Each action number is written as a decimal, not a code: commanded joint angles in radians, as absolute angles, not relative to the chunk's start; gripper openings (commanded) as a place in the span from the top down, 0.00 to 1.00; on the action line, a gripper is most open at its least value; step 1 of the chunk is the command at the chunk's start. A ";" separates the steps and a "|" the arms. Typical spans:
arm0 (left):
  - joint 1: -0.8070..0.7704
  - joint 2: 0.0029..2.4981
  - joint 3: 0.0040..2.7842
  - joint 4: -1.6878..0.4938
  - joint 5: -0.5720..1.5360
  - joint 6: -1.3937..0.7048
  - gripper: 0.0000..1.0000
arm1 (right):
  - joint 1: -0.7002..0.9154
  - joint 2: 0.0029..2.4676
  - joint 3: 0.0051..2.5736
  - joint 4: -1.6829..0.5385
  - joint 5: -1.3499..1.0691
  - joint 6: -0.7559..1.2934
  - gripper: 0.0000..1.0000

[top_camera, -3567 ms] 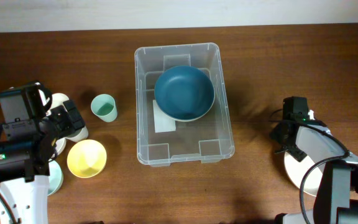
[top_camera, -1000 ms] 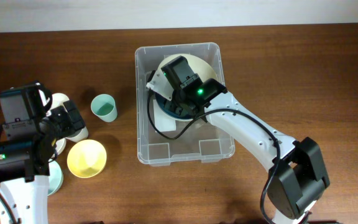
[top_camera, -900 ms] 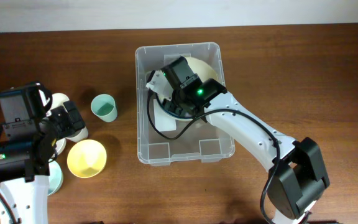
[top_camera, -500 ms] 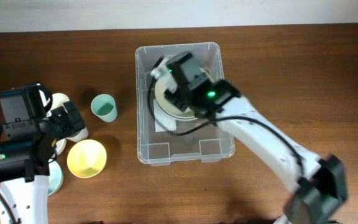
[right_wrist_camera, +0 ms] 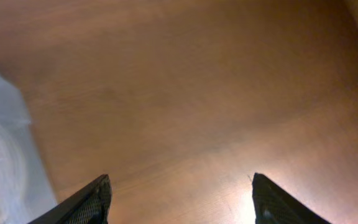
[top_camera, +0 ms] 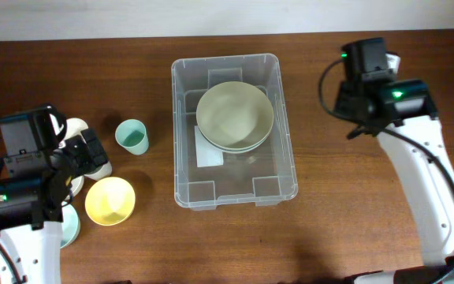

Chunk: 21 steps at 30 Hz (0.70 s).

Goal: Pack container
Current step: 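Withdraw the right gripper to the right side, then grasp the mint-green cup with the left gripper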

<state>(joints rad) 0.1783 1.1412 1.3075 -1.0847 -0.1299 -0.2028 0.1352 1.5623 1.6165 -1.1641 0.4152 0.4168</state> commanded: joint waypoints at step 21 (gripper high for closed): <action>-0.030 1.666 1.584 -1.087 -0.013 -0.051 0.01 | -0.179 1.175 1.620 -1.559 0.052 0.307 0.23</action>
<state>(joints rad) -0.0273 1.5959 1.5528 -1.0924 -0.0219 -0.0711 -0.1661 1.1595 1.6176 -1.5608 0.0795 0.3527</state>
